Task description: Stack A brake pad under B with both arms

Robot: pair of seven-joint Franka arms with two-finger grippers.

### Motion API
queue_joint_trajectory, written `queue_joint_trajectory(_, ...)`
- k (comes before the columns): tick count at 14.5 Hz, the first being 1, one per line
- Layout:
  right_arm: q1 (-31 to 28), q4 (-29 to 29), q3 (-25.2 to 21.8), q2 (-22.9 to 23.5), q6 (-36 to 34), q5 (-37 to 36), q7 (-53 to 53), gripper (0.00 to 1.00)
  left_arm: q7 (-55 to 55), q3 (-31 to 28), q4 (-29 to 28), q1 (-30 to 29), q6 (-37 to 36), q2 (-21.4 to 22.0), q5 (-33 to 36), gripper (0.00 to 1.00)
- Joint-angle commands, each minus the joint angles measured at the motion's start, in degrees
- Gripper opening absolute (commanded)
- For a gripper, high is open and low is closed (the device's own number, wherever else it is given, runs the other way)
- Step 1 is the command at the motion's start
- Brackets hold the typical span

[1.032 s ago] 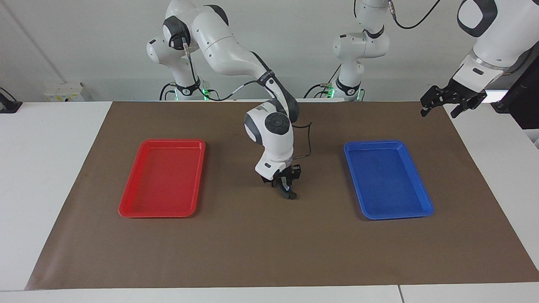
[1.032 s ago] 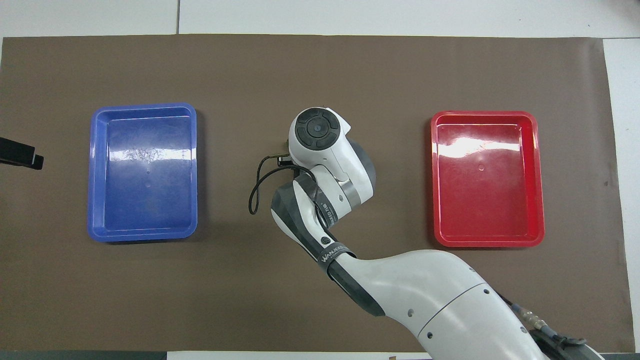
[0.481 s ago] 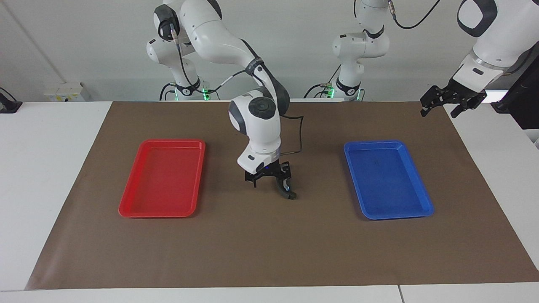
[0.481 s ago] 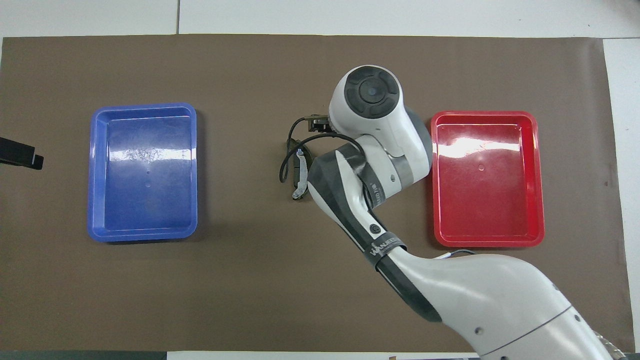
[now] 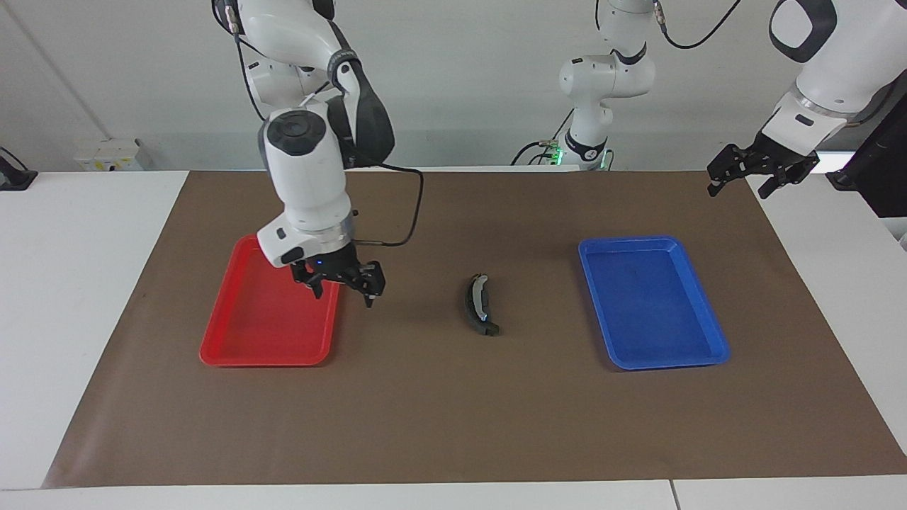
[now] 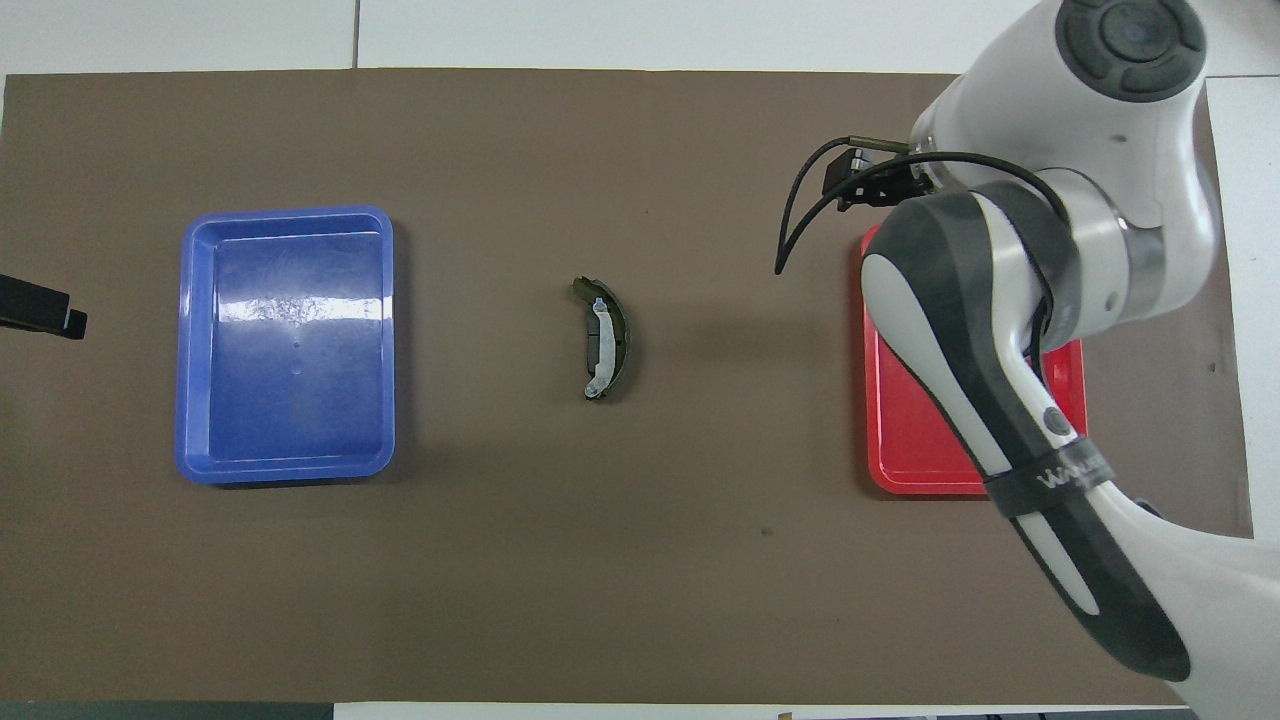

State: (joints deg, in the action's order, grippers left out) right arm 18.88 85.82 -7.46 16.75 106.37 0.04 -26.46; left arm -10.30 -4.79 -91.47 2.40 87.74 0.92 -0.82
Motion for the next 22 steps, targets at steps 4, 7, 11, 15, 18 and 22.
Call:
queue_joint_trajectory(4, -8.05, 6.36, 0.87, -8.99, -8.45, -0.92, 8.15, 0.99, -0.42, 0.39, -0.38, -0.73, -0.46, 0.84, -0.41, 0.99)
queue_joint_trajectory(7, -11.75, 13.21, 0.87, -15.41, -8.63, -0.92, 13.17, 0.99, -0.42, 0.39, -0.38, -0.73, -0.46, 0.84, -0.41, 0.99)
queue_joint_trajectory(11, -15.09, 14.91, 0.87, -19.3, -9.77, -0.92, 18.01, 0.99, -0.42, 0.39, -0.38, -0.73, -0.46, 0.84, -0.41, 0.99)
queue_joint_trajectory(15, -15.1, 6.92, 0.78, -17.81, -17.77, -1.1, 18.37, 0.99, -0.42, 0.39, -0.38, -0.73, -0.46, 0.84, -0.41, 0.99)
queue_joint_trajectory(18, -14.66, 7.25, 0.96, -17.98, -17.69, -1.19, 18.2, 0.99, -0.42, 0.39, -0.38, -0.73, -0.46, 0.84, -0.41, 0.99)
queue_joint_trajectory(22, -15.79, 8.13, 1.83, -18.33, -17.51, -1.1, 18.11, 0.99, -0.42, 0.39, -0.38, -0.73, -0.46, 0.84, -0.41, 0.99)
